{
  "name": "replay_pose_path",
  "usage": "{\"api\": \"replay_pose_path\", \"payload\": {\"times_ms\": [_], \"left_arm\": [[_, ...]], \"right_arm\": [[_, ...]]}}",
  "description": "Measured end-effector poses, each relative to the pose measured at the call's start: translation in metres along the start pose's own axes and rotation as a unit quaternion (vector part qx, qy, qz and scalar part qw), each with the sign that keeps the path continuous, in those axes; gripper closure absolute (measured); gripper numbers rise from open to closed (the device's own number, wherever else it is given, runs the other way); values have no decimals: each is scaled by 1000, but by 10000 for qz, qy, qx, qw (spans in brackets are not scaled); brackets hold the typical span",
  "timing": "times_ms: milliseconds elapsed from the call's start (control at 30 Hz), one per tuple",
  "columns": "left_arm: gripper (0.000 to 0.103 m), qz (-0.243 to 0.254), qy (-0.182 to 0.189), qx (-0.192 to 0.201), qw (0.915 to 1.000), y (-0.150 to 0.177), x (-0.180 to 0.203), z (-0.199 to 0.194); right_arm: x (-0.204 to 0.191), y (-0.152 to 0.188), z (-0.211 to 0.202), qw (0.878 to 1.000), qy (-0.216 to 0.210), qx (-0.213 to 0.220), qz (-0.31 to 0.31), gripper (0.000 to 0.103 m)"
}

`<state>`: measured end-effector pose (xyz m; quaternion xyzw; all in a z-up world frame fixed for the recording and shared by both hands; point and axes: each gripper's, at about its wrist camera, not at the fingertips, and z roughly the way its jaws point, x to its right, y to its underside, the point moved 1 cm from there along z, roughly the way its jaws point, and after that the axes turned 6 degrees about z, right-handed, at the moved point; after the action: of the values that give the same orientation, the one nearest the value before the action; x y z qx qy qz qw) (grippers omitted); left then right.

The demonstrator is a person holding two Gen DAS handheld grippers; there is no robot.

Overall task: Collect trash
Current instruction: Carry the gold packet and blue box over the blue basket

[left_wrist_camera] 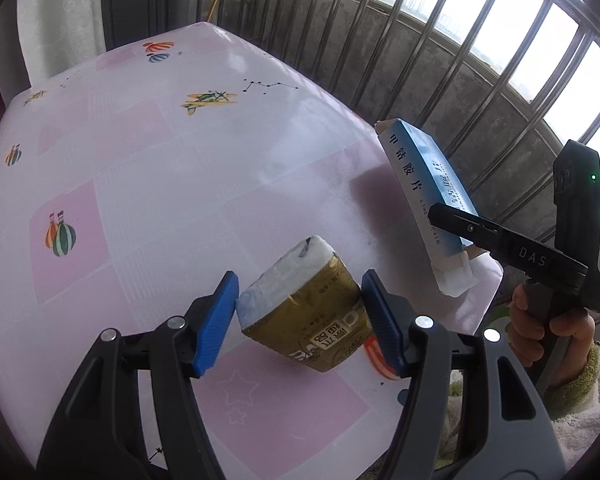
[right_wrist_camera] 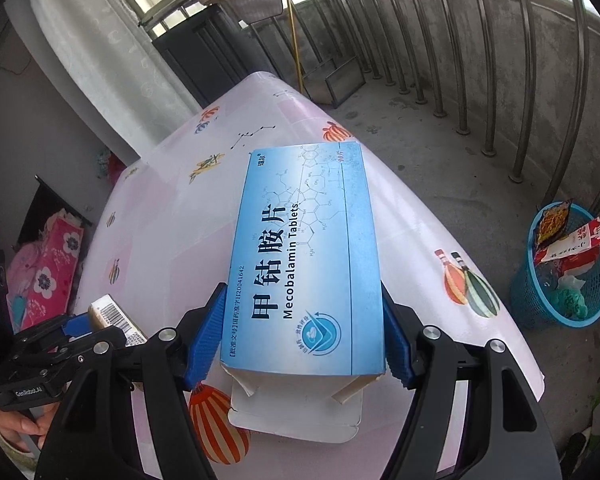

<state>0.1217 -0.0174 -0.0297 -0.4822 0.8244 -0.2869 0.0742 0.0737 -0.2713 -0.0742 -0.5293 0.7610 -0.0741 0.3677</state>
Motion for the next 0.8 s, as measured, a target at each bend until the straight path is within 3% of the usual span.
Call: {"api": "replay_pose_path", "payload": {"times_ms": [200,433,667,800], "left_arm": [[43,429,143,84,9989,-23,33,5],[43,952,504,-35,9942,-52,83,26],[43,1573,911,-81,9833,-78,145,48],[43,1862,1141,-236,9756,-88,180,66]], "right_arm": [[26,-6,-25,9990,16,364,274,36],[89,-6,-55,9918,279,760,992,36],[154,-3,-98,9725,938,1335,1661,36],[197,10,-106,9565,1440,1322,2166,36]]}}
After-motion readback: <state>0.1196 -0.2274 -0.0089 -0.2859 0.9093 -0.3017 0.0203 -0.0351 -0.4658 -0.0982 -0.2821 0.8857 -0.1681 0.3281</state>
